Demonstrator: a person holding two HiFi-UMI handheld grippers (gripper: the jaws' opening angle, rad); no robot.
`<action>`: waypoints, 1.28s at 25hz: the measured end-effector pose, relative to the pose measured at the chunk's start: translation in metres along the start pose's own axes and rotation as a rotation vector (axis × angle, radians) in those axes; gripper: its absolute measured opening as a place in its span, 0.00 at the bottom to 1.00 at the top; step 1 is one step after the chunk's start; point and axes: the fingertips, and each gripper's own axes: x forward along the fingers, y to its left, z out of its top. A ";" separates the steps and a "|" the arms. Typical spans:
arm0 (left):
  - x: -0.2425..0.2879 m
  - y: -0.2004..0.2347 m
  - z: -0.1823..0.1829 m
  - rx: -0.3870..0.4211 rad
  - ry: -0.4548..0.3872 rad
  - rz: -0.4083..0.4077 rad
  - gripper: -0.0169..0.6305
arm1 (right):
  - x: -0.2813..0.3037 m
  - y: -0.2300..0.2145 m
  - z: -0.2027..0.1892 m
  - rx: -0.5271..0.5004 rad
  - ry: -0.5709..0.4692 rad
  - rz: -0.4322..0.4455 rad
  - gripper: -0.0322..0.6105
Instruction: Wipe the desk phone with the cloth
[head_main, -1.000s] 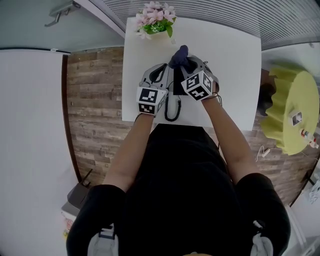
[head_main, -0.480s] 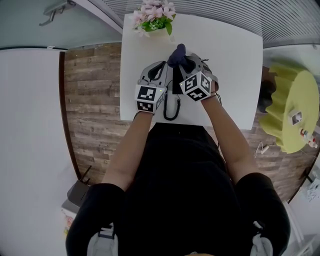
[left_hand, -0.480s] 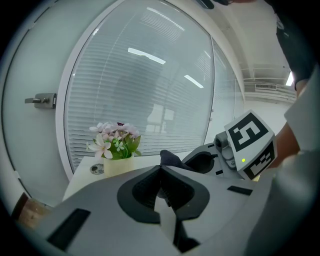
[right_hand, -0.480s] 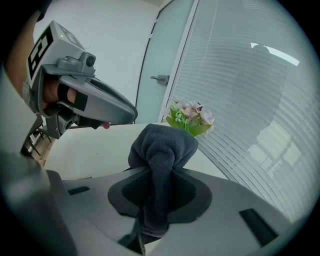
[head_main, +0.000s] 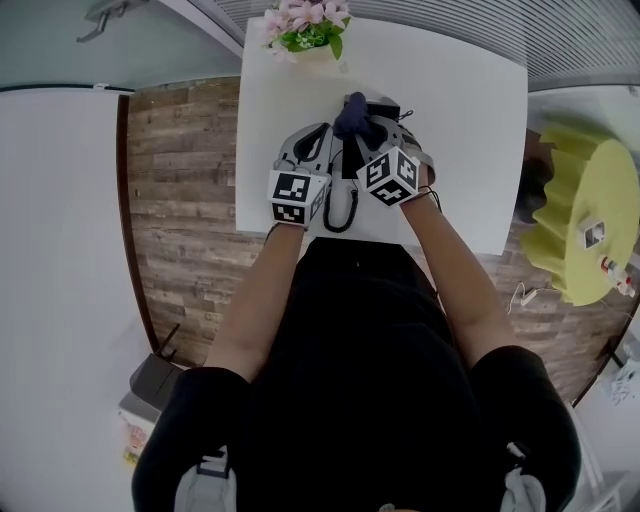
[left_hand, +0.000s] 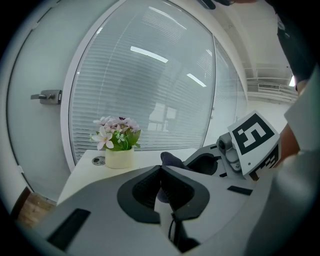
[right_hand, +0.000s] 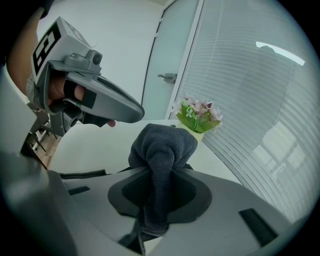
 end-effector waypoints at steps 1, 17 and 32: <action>-0.001 -0.001 -0.002 -0.001 0.001 0.002 0.04 | 0.000 0.003 -0.002 -0.004 0.001 0.004 0.20; -0.027 -0.020 -0.037 -0.013 0.033 0.026 0.04 | -0.011 0.071 -0.037 -0.080 0.062 0.093 0.20; -0.050 -0.027 -0.032 0.019 0.020 0.032 0.04 | -0.038 0.103 -0.048 0.049 0.047 0.157 0.20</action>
